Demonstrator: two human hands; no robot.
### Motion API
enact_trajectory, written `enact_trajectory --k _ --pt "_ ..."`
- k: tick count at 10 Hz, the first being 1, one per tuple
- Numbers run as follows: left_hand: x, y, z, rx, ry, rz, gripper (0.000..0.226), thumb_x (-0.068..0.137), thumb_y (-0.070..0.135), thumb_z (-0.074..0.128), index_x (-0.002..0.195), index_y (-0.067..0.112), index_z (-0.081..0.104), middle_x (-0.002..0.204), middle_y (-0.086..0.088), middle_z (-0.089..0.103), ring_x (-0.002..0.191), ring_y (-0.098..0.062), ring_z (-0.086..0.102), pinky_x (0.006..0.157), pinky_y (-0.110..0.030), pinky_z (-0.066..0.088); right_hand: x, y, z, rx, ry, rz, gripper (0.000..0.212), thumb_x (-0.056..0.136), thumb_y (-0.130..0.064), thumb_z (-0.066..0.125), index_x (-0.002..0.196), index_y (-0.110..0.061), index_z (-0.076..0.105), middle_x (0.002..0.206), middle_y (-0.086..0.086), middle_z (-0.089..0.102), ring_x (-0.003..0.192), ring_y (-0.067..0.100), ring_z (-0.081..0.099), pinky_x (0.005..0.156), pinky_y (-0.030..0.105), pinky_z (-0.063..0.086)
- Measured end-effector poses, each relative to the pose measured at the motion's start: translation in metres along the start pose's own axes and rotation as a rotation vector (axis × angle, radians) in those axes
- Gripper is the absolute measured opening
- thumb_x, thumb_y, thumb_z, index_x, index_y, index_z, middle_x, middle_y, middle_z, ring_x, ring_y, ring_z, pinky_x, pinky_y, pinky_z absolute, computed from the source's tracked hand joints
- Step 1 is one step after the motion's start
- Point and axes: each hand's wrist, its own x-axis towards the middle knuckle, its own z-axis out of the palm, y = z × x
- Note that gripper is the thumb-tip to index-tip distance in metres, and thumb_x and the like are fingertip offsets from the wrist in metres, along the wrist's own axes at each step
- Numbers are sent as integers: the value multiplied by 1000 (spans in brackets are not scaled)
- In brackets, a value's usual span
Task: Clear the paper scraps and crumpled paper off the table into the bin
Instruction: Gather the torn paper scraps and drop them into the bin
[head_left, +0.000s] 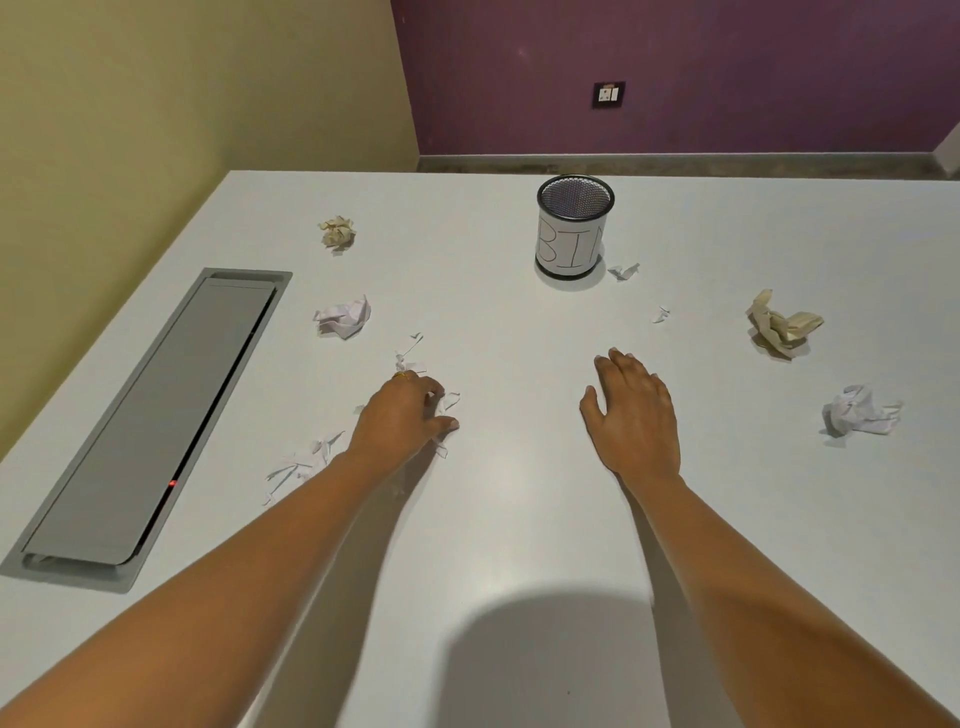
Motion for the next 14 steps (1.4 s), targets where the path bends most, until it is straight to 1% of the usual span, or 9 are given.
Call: enact_trajectory --k 2,4,5,6,7,8,10,12,14 --pt "4 6 6 102 81 34 15 87 14 58 99 7 66 97 -12 66 94 -28 59 70 -28 37 0 0 0 -9 10 2 43 93 -27 42 134 -12 44 146 7 41 138 20 33 115 40 22" --pt "12 13 2 119 60 43 19 84 3 53 88 3 71 92 -13 73 89 -29 64 72 -29 44 1 0 0 -13 10 4 43 93 -27 42 134 -13 45 146 7 42 138 20 33 115 40 23" --pt "21 27 -8 45 85 51 17 81 1 57 85 2 73 90 -14 75 86 -28 66 68 -23 40 1 0 0 -10 18 7 42 93 -26 43 133 -13 46 145 7 43 137 20 35 114 41 25" --pt "43 57 -26 -41 141 100 16 78 1 59 83 2 74 87 -15 75 85 -26 67 67 -18 39 0 0 0 -12 23 7 42 93 -26 44 132 -12 47 144 7 44 136 21 36 114 41 26" --pt "75 93 -47 -47 175 178 16 78 4 58 82 3 73 83 -15 74 82 -27 67 65 -19 39 0 -1 0 -34 20 2 42 93 -26 44 132 -12 47 144 7 44 136 22 37 113 42 27" --pt "106 128 -65 -28 234 253 17 80 5 57 87 2 72 89 -17 73 86 -29 66 71 -25 44 0 -1 0 -40 16 8 42 93 -26 43 133 -12 46 145 7 44 136 21 37 113 41 27" --pt "147 174 -77 26 299 286 21 84 1 53 94 0 70 99 -18 71 94 -30 66 83 -33 53 0 -1 1 -50 19 13 43 93 -27 42 133 -14 45 145 5 43 137 20 36 114 40 25" --pt "166 195 -71 66 286 291 20 86 3 56 101 1 69 106 -18 69 100 -30 64 90 -36 53 1 -1 2 -38 4 18 43 93 -27 41 135 -14 44 147 5 41 138 20 34 115 41 24" --pt "174 187 -59 43 268 255 27 89 11 58 113 -1 63 115 -19 66 107 -31 62 96 -36 50 1 -1 2 -19 12 23 43 92 -26 44 133 -13 46 145 6 43 137 21 36 114 42 25"
